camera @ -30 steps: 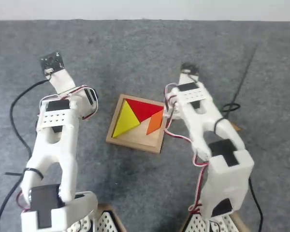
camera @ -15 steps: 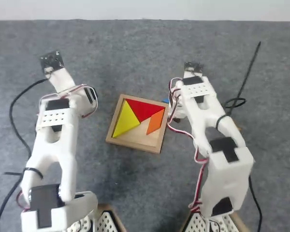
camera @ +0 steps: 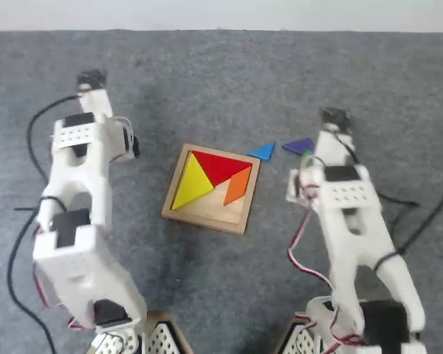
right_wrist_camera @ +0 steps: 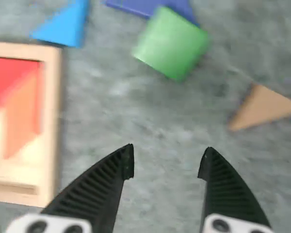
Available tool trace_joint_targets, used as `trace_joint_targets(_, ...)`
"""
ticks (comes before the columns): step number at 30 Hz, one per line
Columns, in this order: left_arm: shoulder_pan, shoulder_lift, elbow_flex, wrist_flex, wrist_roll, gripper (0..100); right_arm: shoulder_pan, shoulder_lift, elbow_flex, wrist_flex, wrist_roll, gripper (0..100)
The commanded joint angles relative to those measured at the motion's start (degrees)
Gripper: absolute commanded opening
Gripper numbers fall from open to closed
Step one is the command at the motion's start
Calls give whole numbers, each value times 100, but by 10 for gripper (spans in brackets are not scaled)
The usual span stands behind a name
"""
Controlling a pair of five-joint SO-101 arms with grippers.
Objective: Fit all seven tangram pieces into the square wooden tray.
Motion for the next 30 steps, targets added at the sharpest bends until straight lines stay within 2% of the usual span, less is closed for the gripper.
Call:
trace_joint_targets(1,229,97,-189,132,-158,188,655,-409,290,-303,193,223)
trace_joint_targets(5,519,-44,-40,343,-246,188,919,-409,545,-435,193,223)
trace_joint_targets(9,870,-97,180,448,-167,188,936,-391,571,-400,193,223)
trace_joint_targets(19,1644,-97,154,1319,-132,191,945,-382,580,-391,193,223)
trace_joint_targets(25,1987,-97,-92,1644,176,192,945,-374,589,-391,193,223)
trace_joint_targets(30,2040,-97,-303,1582,782,192,1007,-382,695,-391,343,223)
